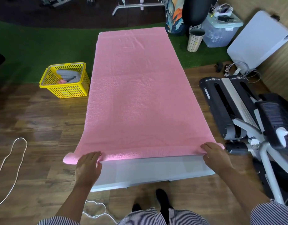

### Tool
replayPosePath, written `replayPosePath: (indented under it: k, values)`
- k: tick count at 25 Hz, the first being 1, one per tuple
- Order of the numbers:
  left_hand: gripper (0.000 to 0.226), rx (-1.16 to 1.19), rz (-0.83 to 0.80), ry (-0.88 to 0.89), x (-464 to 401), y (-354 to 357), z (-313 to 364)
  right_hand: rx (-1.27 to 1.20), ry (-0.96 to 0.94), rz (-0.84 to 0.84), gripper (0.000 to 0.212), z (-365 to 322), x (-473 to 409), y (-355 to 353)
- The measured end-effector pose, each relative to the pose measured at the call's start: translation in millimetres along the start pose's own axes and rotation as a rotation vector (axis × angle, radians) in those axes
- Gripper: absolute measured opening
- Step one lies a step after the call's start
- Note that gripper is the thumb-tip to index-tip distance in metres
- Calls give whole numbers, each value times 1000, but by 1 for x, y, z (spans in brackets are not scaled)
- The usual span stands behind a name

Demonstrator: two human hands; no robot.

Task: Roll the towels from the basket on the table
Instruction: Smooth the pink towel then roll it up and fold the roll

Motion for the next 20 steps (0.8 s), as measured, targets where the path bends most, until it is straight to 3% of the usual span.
replayPosePath:
  k: [4,7,9,11,17,20]
  values:
    - [35,-33,-27,6,3,-1,-4,13,24,-67,9,7,-4,3]
    - [36,-68,-34,14,2,0,-7,24,-3,-27,16,6,-6,3]
    - [39,-97,3,38,0,1,-1,35,-23,52,38,-4,-8,-4]
    - [42,-77,9,70,-2,4,10,9,-41,117,47,-14,-9,-10]
    - [40,-60,-80,57,-6,16,16,-69,-46,65,47,-13,-5,8]
    - [37,-103,-89,43,-3,17,10,-70,-17,0,30,-11,-10,5]
Point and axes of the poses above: each hand's wrist, its own x-axis away from the middle knuckle, its own y-axis out of the palm, z = x × y, the point moved 6 cm from there along -x, towards the middle knuckle, and after that the axes turned 3 degrees about -z, right-handed, at the moved point
